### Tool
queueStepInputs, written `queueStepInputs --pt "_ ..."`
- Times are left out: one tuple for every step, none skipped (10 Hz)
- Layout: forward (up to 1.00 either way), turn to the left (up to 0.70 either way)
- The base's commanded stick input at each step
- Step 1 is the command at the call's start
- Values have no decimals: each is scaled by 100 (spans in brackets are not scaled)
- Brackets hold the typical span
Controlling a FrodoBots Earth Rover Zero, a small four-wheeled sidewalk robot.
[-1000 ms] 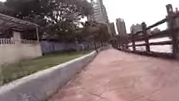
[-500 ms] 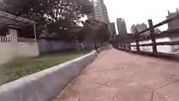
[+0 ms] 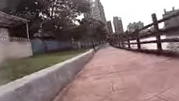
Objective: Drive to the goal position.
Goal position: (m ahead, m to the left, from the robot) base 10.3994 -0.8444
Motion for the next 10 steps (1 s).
queueStepInputs --pt "100 -29" --pt "100 0" --pt "100 0" --pt "100 0" --pt "100 0" --pt "100 0" --pt "100 -40" --pt "100 -22" --pt "100 0" --pt "100 0"
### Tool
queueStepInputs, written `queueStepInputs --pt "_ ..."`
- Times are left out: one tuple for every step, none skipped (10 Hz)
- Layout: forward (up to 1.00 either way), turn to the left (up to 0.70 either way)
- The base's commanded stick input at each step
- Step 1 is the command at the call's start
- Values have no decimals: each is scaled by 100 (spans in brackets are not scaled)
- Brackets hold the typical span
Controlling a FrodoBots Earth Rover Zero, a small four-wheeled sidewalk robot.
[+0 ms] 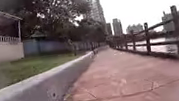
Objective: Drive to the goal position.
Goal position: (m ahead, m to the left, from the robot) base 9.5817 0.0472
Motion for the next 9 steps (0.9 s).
queueStepInputs --pt "100 0" --pt "100 -11" --pt "100 -40" --pt "100 -40" --pt "100 -36" --pt "100 -3" --pt "100 0" --pt "100 0" --pt "100 0"
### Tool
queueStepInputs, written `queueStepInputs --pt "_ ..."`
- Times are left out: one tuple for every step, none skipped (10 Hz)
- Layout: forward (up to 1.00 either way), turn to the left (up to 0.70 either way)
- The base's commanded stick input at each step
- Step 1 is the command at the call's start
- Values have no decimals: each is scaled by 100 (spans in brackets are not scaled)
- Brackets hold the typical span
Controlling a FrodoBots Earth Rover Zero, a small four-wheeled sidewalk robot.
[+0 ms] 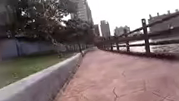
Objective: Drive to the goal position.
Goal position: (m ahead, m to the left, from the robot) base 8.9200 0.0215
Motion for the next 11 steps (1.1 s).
queueStepInputs --pt "100 0" --pt "100 0" --pt "100 0" --pt "100 0" --pt "100 0" --pt "100 0" --pt "100 0" --pt "100 0" --pt "100 0" --pt "100 0" --pt "100 0"
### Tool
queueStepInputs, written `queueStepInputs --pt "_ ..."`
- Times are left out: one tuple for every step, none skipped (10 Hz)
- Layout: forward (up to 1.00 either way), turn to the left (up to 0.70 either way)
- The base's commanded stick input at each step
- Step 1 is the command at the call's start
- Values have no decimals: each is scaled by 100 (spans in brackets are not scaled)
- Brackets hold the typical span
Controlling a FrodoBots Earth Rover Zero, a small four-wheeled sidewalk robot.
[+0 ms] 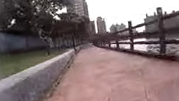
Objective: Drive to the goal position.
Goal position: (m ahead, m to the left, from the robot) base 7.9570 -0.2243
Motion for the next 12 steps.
queueStepInputs --pt "100 9" --pt "100 30" --pt "100 0" --pt "100 0" --pt "100 0" --pt "100 0" --pt "100 0" --pt "100 0" --pt "100 0" --pt "100 0" --pt "100 0" --pt "100 0"
